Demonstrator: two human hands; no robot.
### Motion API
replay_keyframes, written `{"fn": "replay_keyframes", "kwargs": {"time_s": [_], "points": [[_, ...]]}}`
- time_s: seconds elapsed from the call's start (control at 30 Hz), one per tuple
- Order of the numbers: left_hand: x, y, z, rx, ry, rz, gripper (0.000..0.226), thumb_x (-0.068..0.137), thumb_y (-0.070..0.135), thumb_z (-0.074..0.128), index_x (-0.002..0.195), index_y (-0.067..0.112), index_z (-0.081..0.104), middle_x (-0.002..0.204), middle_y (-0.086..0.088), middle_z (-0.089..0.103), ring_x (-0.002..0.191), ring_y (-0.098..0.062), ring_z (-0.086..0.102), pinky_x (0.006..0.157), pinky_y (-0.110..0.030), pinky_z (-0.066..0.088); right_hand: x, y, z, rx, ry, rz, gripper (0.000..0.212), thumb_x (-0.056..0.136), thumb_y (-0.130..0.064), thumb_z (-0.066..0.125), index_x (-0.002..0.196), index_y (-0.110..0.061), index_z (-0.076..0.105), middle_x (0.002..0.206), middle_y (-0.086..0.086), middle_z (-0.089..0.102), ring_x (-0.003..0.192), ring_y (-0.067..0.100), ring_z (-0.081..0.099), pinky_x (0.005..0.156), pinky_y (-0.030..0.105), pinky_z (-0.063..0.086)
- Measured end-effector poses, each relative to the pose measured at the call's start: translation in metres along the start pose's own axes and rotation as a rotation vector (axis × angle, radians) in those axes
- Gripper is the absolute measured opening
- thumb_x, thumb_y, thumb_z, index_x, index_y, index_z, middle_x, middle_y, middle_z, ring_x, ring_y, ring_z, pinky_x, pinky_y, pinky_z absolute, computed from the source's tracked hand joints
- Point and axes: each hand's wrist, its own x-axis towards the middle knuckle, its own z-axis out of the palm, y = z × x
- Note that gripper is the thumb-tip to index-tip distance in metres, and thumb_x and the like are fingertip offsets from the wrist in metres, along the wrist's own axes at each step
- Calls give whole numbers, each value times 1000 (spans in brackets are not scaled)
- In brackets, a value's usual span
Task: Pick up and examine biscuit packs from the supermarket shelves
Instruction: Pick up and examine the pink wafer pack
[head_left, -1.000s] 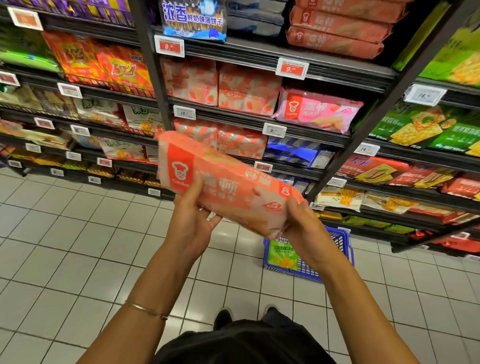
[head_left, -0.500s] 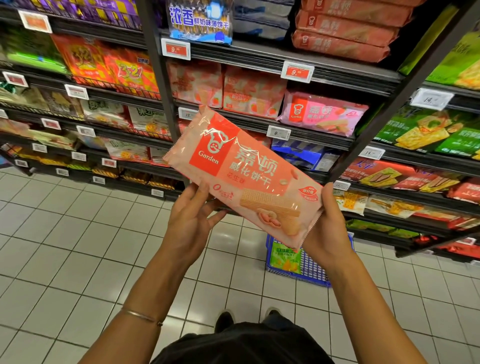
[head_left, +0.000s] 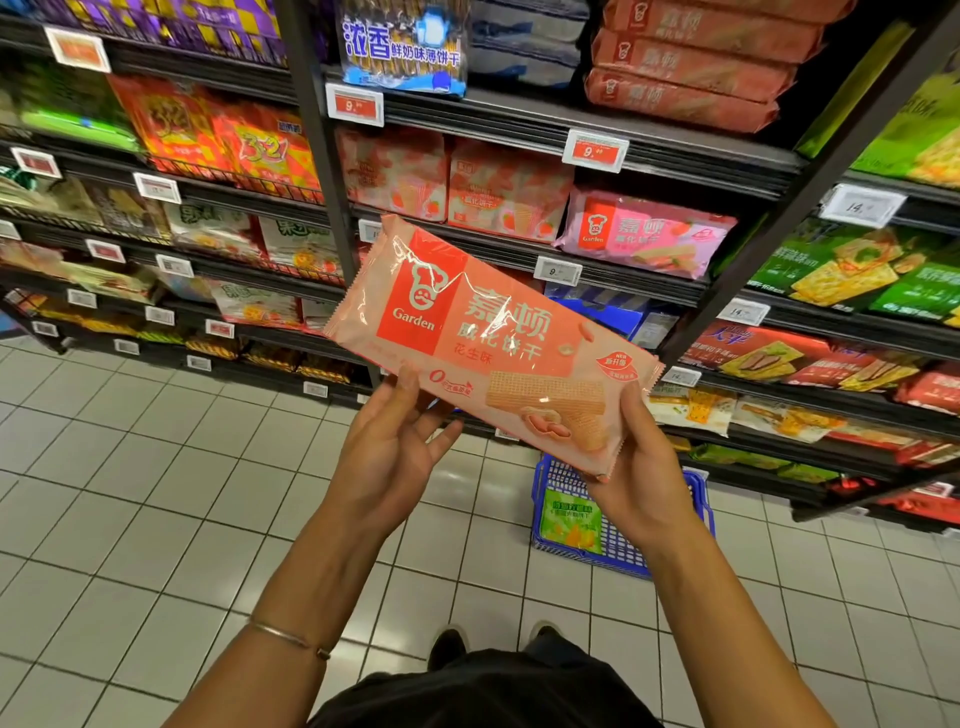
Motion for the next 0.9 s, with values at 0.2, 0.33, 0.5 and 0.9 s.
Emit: {"fn": "replay_keyframes", "kwargs": {"time_s": [0.2,0.33,0.5,0.9], "points": [[-3,1,1,41,-38,-19,51,94,41,67,140,22,55,140,-11,67,130,-29,64,111,-56,43,2,-8,3,-74,43,-43,58,96,-45,53,146,-15,55,139,14,66,130,34,62,108,51,51],[-3,11,-6,-3,-97,-33,81,83,50,74,152,22,45,148,-12,61,136,-35,58,113,-62,40,2,-13,-4,-66,64,-42,58,95,-48,56,142,-14,59,136,14,68,127,34,64,102,47,55],[-1,32,-28,-21,-129,-14,94,80,68,72,156,21,43,153,-16,54,139,-40,54,110,-64,46,1,-17,-14,-72,107,-39,52,93,-47,58,134,-15,66,131,13,71,121,32,68,90,43,63],[4,32,-34,112,53,-106,54,92,57,55,138,30,65,135,-7,70,117,-27,72,79,-46,63,1,-23,-22,-100,78,-31,56,93,-48,55,138,-17,63,136,16,67,128,37,62,105,57,50]]}}
